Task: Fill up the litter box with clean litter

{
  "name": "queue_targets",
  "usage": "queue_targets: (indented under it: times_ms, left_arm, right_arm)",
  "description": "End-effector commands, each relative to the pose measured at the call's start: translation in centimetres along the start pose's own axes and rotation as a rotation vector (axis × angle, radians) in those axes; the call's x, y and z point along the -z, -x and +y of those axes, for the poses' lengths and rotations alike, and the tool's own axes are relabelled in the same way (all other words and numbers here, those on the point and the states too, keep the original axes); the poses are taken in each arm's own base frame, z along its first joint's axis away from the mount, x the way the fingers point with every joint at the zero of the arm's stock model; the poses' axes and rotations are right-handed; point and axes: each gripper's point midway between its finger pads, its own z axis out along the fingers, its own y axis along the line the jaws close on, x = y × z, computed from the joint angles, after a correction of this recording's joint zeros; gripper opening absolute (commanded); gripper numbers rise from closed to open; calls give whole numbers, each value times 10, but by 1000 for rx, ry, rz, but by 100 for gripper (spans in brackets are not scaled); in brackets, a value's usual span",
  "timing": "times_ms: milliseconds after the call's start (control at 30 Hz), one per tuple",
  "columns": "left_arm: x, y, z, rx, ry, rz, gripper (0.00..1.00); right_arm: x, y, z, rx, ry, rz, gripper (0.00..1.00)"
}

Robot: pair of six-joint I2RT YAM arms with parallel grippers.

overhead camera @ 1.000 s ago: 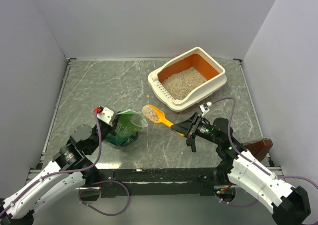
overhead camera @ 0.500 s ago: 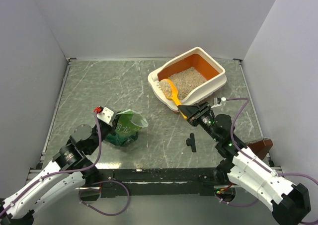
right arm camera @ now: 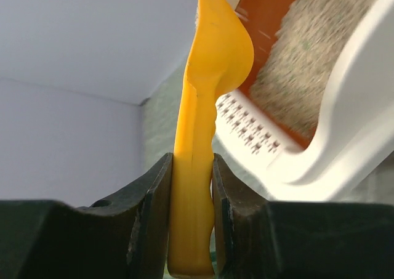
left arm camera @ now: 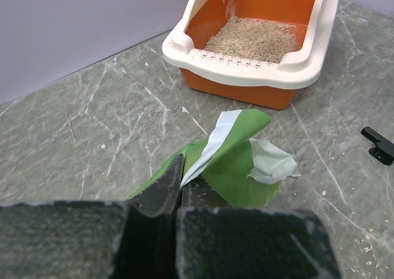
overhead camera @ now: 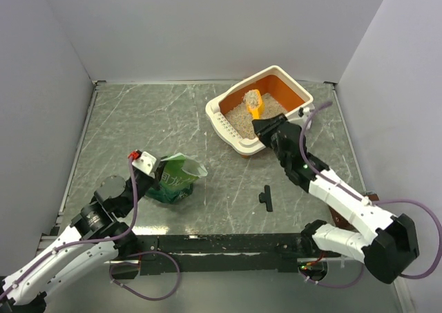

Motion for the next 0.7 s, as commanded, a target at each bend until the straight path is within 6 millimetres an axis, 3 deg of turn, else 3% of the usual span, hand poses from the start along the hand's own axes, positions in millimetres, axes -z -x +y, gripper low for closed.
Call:
queue_targets:
  times_ms: [0, 233, 400, 667]
  left_arm:
    - [4, 42, 1, 58, 0, -147, 1]
    - [8, 50, 3, 70, 8, -186, 1]
    - [6, 53, -4, 79, -33, -186, 1]
    - [9, 93, -12, 112, -89, -280, 1]
  right_arm:
    - [-10, 33, -15, 285, -200, -63, 0]
    - [-27, 54, -39, 612, -395, -4, 0]
    - [-45, 61, -36, 849, -433, 67, 0]
    - [-69, 78, -22, 1152, -445, 100, 0]
